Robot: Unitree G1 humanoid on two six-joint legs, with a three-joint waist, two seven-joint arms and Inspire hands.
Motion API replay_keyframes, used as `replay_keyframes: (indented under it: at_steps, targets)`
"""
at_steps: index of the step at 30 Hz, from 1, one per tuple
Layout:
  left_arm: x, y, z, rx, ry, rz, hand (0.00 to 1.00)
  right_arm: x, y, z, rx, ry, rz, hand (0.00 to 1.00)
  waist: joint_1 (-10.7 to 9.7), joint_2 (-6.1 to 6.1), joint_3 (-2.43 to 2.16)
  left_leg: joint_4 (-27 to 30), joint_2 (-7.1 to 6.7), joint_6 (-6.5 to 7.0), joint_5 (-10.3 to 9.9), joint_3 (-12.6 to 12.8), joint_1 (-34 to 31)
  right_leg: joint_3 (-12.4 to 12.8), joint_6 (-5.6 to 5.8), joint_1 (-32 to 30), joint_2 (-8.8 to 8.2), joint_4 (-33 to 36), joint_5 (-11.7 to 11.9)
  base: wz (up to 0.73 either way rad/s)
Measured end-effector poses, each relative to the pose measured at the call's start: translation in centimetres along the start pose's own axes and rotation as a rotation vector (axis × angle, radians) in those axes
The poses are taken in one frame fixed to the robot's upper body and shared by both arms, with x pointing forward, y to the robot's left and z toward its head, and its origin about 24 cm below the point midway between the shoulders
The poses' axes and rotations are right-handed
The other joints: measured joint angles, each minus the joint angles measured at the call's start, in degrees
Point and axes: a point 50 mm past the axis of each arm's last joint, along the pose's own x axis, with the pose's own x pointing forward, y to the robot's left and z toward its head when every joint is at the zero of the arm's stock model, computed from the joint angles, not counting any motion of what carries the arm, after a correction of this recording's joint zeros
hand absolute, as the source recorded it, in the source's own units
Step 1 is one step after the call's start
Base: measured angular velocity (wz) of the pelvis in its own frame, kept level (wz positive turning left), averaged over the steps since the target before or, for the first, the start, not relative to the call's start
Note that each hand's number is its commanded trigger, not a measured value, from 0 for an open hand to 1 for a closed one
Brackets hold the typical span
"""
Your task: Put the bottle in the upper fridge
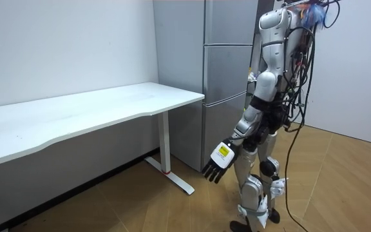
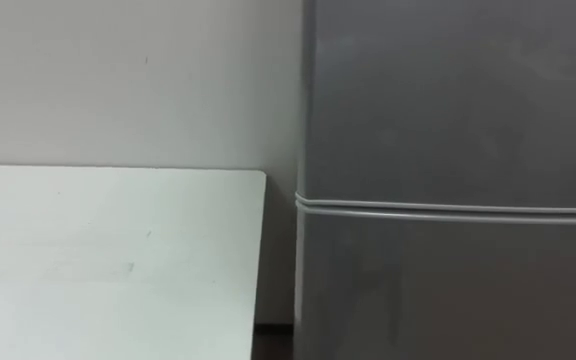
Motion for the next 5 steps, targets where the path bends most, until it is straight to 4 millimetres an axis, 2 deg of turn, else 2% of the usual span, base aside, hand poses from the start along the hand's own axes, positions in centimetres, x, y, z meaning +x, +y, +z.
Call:
replay_keyframes:
  at_steps: [3, 5]
  targets:
    - [0.01, -0.02, 0.13, -0.002, -0.009, 0.000, 0.00, 0.00, 0.00, 0.02, 0.000, -0.001, 0.000, 0.00, -0.02, 0.18, -0.30, 0.00, 0.00, 0.00, 0.00, -0.05, 0.14, -0.01, 0.00, 0.22, 0.00, 0.01, 0.00, 0.01]
    - [0.01, -0.02, 0.15, -0.003, -0.011, 0.000, 0.00, 0.00, 0.00, 0.00, 0.000, 0.000, 0.001, 0.00, -0.02, 0.27, -0.32, 0.00, 0.00, 0.00, 0.00, -0.16, 0.24, -0.02, 0.00, 0.39, 0.00, 0.02, 0.00, 0.02]
